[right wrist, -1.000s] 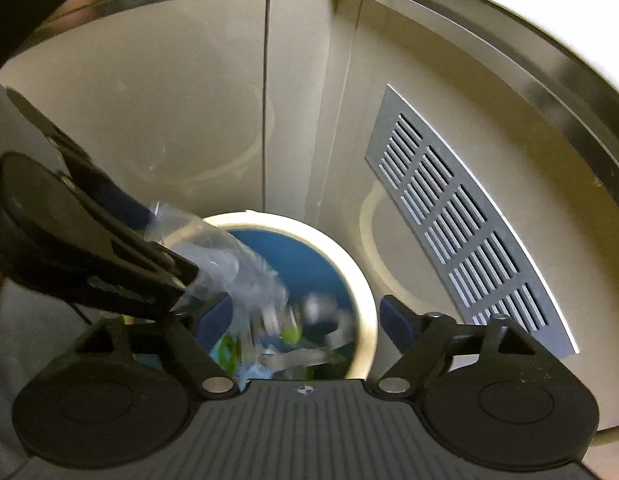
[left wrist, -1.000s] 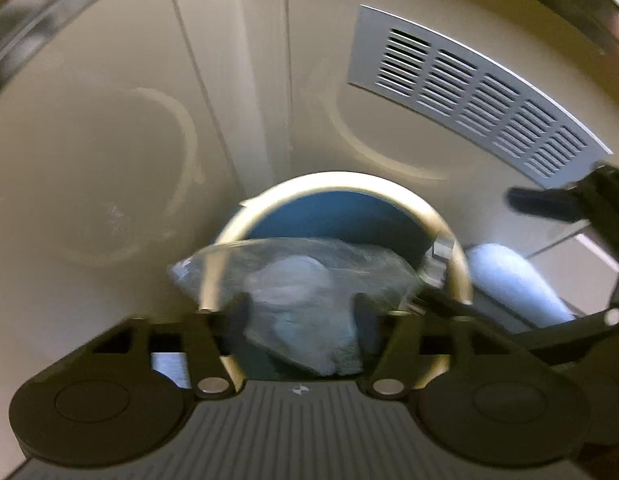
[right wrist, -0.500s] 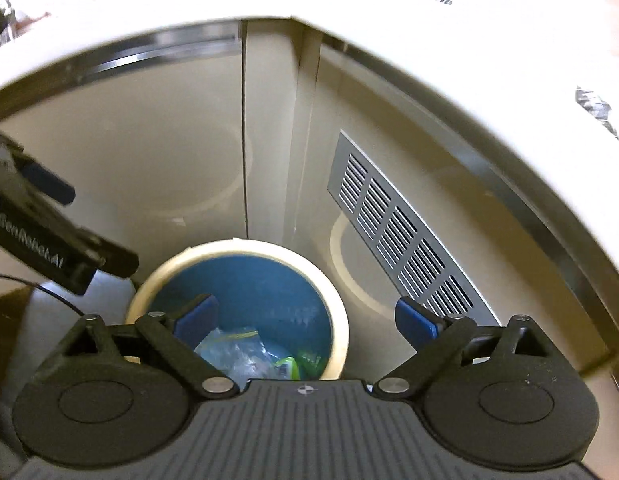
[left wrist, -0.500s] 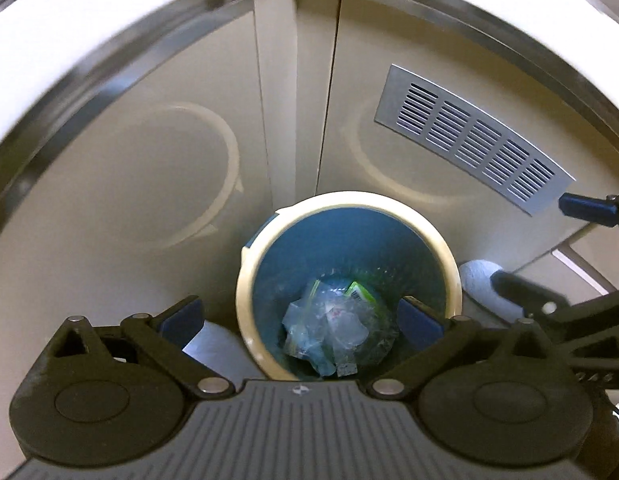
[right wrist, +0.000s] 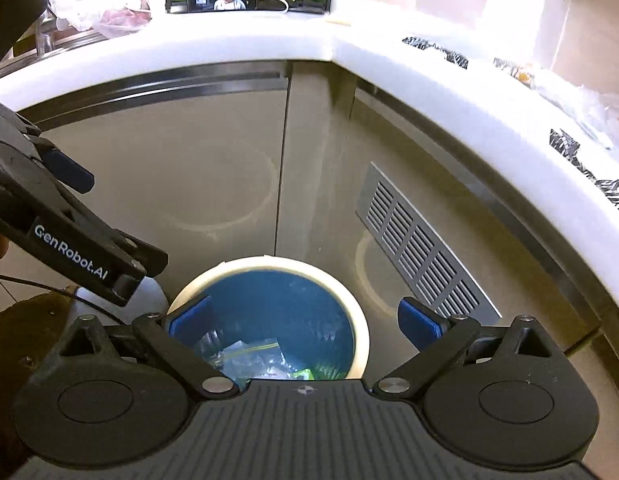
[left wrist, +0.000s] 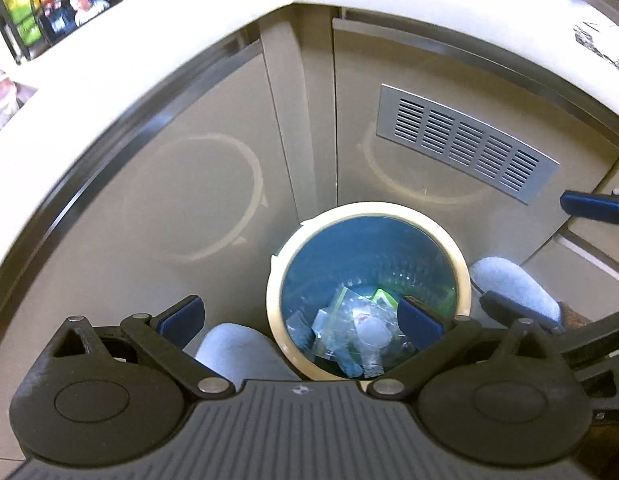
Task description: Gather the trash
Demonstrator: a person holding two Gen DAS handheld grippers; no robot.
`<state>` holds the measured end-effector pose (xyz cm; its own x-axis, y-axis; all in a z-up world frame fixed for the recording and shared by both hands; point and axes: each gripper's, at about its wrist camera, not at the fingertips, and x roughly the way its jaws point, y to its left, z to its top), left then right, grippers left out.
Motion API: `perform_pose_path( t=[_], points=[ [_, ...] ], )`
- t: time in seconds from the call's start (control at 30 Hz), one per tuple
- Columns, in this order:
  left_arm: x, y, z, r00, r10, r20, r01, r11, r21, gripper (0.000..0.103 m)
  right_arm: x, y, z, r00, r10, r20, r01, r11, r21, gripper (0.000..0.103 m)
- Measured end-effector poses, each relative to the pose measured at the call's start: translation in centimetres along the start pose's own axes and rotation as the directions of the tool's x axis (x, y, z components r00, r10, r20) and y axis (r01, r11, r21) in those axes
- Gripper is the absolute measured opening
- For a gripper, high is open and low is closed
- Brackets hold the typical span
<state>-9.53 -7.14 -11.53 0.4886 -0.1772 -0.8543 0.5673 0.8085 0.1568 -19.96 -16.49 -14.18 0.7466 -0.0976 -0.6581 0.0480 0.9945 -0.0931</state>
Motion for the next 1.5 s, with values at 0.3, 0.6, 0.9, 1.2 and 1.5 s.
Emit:
perform_pose_path(
  t=[0.3,0.6,0.9,1.2,1.5],
  points=[
    [-1.4,-0.7,-0.2,1.0,0.021,0.018,-0.021,0.999,0.025,0.103,-2.1,0.3,-0.4,0.998,-0.019,0.052,0.02,1.0,-0.013,0.1],
    [-2.0,-1.4,-0.2,0.998,0.042,0.047,-0.045,0.997,0.057,0.103,-2.4,0.3,-0.5,0.997,-0.019,0.072,0.02,1.0,-0.013,0.1],
    [-2.1,-1.4,-0.2,0.998,0.044,0.044,-0.047,0.997,0.058,0.103,-2.3,0.1,-0.6,0.998,-0.011,0.064,0.011,1.0,-0.01,0.1],
    [-2.0,-1.3,-0.2,0.998,0.046,0.044,-0.049,0.997,0.061,0.103,-2.1,0.0,-0.6,0.998,-0.008,0.061,0.008,1.0,-0.007,0.1],
    [-1.7,-1.4,-0.2,0.998,0.052,0.039,-0.054,0.997,0.061,0.103,-1.8,-0.3,-0.7,0.998,0.001,0.058,0.0,1.0,-0.004,0.101]
  ],
)
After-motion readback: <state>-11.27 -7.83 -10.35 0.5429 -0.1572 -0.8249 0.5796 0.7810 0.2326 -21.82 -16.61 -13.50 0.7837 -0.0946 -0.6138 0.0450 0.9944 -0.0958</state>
